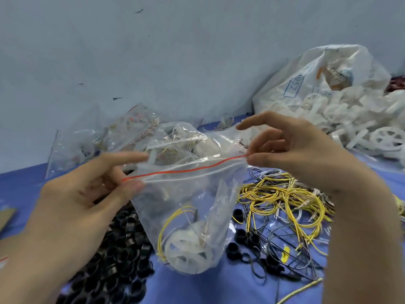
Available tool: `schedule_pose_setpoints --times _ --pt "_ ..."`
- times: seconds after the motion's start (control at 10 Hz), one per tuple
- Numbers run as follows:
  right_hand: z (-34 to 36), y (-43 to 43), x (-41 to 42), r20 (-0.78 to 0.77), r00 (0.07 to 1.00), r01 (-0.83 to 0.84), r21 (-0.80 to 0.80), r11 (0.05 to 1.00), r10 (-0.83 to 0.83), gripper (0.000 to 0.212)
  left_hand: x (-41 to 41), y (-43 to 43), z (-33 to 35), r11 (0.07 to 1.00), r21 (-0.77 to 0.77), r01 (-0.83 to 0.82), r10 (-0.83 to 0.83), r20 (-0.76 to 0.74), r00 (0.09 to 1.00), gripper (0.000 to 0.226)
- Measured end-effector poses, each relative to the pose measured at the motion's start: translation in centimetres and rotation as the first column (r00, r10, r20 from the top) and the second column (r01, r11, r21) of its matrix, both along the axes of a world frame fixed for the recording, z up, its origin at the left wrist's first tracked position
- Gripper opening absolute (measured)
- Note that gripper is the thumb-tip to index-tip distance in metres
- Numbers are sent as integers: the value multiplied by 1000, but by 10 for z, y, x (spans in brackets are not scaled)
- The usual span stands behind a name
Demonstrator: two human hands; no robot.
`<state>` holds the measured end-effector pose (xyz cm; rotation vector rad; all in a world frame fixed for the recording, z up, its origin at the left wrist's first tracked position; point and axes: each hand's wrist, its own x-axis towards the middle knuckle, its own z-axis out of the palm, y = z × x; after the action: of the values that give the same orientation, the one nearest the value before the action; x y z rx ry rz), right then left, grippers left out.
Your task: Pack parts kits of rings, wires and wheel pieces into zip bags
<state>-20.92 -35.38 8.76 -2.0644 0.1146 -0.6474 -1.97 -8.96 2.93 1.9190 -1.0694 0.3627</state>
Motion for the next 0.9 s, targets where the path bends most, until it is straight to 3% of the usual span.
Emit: schedule_pose_setpoints --times 0.1,0.2,0.3,0.4,0.5,0.7,0.9 --pt "7 9 -3 33 993 114 -181 977 -109 43 -9 2 6 1000 3 16 -16 -33 999 48" --pt "17 42 4 45 999 5 -340 940 11 39 -28 -7 15 994 -54 98 -98 5 995 44" --pt "17 70 17 -50 983 -184 -390 902 179 19 -52 -19 24 979 -76 189 -183 82 980 50" --pt "15 78 26 -96 979 -202 -427 881 178 8 -62 -22 29 971 -98 216 -210 64 975 56" --pt "14 79 29 -94 980 -200 -399 895 177 7 -63 -22 30 964 -126 235 -234 20 972 53" --pt "12 82 31 -72 980 -197 -353 915 184 6 -60 -20 27 981 -87 176 -182 -72 981 22" --pt "10 84 33 -70 976 -216 -329 919 204 2 -60 -18 30 982 -30 186 -187 -19 982 20"
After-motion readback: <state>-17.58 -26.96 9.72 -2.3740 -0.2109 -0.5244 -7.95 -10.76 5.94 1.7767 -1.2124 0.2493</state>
